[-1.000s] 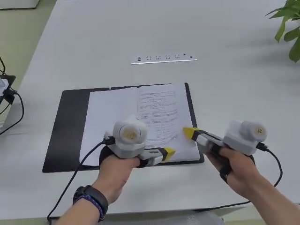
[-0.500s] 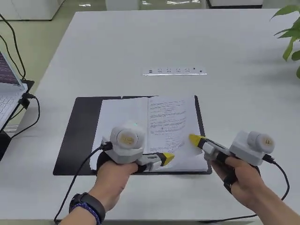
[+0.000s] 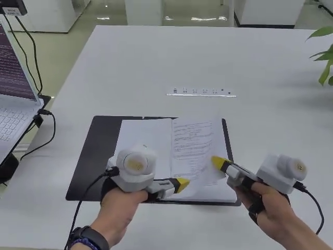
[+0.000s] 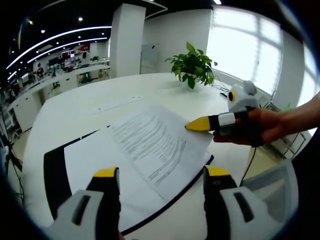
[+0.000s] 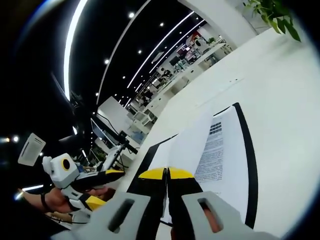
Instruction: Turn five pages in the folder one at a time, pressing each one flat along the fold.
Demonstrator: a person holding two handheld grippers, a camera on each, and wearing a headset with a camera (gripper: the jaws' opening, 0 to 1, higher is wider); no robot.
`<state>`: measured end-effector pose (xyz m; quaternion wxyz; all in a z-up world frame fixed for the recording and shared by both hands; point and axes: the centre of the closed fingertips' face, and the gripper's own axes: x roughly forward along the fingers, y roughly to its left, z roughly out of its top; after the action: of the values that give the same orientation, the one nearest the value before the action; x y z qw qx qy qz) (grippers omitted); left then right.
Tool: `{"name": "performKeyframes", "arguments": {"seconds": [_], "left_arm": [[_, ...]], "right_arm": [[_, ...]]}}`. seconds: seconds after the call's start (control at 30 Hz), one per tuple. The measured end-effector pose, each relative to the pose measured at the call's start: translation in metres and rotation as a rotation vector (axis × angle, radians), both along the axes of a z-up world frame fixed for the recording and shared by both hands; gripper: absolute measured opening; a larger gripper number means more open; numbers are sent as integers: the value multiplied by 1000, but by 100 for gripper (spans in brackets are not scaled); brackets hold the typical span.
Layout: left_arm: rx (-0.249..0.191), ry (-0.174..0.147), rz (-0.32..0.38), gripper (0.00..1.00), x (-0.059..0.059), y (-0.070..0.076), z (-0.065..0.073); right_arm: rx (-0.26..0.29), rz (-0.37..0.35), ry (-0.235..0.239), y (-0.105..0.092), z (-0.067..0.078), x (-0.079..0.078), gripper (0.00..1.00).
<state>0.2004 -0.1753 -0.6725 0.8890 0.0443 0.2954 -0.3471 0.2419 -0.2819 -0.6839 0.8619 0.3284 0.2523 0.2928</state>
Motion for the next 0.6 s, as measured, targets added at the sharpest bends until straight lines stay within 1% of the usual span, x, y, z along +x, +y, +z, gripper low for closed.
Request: {"name": "performKeyframes", "arguments": {"seconds": [0.07,0.17,0.27,0.6], "left_arm": [[7,-2,0,68,-2,5,0],[3,-8,10,68,-4,13,3],[9,-13,15,68,-6,20,5],[-4,-32,54,68,-9,47,14]], "right_arm": [[5,1,0,6,1,0,0],[6,8,-1,13,2,0,0],[13,14,-1,22,4,0,0],[20,43,-6,53,11,0,0]]}}
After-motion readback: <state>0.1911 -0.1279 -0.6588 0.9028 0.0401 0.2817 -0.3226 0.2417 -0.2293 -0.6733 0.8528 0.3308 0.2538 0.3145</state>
